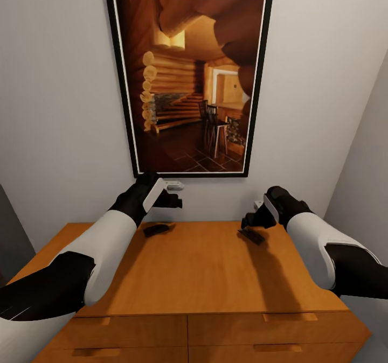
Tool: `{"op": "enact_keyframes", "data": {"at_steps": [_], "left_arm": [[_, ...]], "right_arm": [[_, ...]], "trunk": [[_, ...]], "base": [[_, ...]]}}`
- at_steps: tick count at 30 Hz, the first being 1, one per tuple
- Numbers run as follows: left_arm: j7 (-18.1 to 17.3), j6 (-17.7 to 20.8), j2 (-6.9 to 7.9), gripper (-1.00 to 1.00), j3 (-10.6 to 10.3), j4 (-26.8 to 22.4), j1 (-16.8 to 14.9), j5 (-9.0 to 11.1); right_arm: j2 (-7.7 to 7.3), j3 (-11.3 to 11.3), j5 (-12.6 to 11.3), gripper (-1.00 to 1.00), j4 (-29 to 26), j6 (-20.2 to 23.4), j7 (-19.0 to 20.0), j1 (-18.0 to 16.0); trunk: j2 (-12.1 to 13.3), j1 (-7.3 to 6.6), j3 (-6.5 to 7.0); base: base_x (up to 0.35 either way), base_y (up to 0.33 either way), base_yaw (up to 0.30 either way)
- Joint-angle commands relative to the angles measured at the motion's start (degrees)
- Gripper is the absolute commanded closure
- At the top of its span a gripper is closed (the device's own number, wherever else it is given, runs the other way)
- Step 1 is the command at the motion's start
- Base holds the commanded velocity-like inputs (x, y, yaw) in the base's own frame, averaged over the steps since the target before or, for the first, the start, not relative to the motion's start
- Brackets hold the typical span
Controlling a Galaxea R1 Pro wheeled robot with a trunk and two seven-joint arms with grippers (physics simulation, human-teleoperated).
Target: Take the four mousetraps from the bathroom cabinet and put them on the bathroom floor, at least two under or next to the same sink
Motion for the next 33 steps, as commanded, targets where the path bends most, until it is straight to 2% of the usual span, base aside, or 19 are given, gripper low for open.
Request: {"op": "enact_keyframes", "data": {"at_steps": [1,33], "left_arm": [[0.57,0.15,0.0,-1.0,-0.13,-0.04,-0.05,0.59],[0.57,0.04,0.0,-1.0,-0.14,0.01,-0.05,0.52]], "right_arm": [[0.0,-0.31,0.6,-1.0,0.25,-0.06,0.42,-0.03],[-0.07,-0.2,0.77,-1.0,1.5,-0.92,0.58,-0.03]], "trunk": [[-0.04,0.0,-0.07],[-0.04,0.0,-0.07]], "base": [[0.0,0.0,0.0],[0.0,0.0,0.0]]}}
